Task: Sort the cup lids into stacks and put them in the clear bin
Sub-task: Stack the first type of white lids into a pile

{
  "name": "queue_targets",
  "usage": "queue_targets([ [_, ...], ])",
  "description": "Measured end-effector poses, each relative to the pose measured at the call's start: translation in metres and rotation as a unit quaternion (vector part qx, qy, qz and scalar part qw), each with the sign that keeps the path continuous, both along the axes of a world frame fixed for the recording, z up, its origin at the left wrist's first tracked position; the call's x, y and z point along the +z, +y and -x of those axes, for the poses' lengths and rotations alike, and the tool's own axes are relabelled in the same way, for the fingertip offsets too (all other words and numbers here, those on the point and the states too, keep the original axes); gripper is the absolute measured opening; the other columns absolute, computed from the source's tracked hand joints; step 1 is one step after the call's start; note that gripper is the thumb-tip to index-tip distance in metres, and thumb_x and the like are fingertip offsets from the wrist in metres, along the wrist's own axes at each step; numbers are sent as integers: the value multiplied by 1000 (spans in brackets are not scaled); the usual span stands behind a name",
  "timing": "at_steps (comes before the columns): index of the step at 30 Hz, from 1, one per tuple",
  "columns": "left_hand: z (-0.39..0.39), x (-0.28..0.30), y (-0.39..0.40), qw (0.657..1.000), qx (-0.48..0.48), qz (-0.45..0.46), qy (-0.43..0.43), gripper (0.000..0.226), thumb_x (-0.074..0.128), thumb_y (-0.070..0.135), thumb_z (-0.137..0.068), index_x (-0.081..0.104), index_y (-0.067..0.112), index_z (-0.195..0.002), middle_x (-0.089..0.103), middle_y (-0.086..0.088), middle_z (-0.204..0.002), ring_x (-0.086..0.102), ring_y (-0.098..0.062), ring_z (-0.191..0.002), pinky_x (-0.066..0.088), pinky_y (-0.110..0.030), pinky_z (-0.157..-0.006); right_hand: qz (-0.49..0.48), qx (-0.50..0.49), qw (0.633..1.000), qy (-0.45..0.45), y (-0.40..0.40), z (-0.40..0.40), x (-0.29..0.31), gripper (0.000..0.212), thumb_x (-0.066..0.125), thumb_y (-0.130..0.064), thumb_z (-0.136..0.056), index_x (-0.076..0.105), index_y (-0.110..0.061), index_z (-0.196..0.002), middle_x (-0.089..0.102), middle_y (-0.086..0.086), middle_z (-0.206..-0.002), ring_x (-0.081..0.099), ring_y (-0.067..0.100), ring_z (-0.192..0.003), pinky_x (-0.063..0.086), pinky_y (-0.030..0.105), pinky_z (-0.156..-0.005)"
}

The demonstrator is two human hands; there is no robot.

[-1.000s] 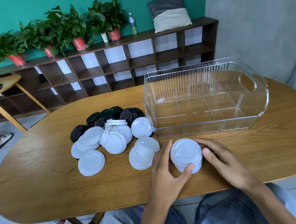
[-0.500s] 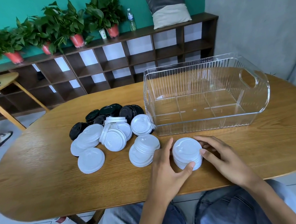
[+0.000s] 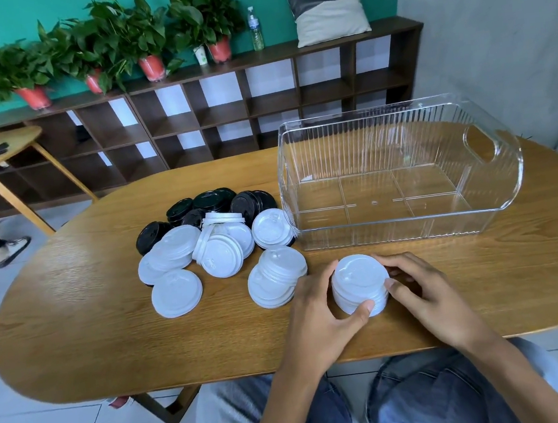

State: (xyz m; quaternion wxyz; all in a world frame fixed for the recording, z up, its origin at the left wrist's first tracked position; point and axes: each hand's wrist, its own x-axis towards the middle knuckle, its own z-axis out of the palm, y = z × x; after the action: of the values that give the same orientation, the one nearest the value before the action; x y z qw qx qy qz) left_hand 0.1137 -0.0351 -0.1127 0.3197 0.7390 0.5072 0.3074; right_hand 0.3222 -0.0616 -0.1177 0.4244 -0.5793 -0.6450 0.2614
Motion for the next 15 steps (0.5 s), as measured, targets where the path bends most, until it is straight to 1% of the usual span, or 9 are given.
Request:
queue_targets([
  [2,0,0,0,1000,-1,-5,4,78,71,60,-80,44,38,-150,53,14,-132,43,-2,-129,43,-33,-108,-2,-3,1000,-5,0,1,1,38,63,-12,-96,63,-30,-129,64,-17,-120,59,10,-117,47,41,-101],
  [5,0,0,2,1000,-3,-12,8,77,74,56,-81,44,36,-150,53,13,-135,43,-2,-130,44,-33,-108,-1,-7,1000,-14,-1,2,3,35,63,-14,-94,64,-28,-126,65,-18,-119,59,9,-115,47,39,-100],
  [8,-1,-1,2,1000,-4,-15,12,77,74,56,-81,43,38,-149,51,17,-135,42,-1,-130,43,-31,-109,-4,-11,1000,-19,-1,3,4,33,64,-13,-93,65,-26,-123,65,-18,-118,59,8,-115,47,39,-99],
  [11,-1,-3,3,1000,-1,-20,15,76,74,58,-81,41,43,-148,43,28,-127,40,3,-129,40,-24,-109,-5,-17,999,-29,-2,4,4,31,65,-13,-93,65,-26,-121,65,-20,-118,59,9,-116,47,40,-98],
  [13,-1,-4,2,1000,-1,-24,17,78,71,62,-80,39,45,-149,42,29,-127,38,4,-129,36,-17,-106,-4,-17,998,-57,-4,5,3,31,63,-18,-94,62,-28,-123,63,-22,-121,56,8,-116,46,38,-98],
  [15,-1,-5,1,999,0,-37,20,79,67,66,-79,38,44,-149,42,28,-129,34,10,-128,30,-9,-102,-7,-16,996,-89,-5,5,3,31,60,-21,-97,57,-30,-126,61,-21,-122,54,9,-117,44,36,-97],
])
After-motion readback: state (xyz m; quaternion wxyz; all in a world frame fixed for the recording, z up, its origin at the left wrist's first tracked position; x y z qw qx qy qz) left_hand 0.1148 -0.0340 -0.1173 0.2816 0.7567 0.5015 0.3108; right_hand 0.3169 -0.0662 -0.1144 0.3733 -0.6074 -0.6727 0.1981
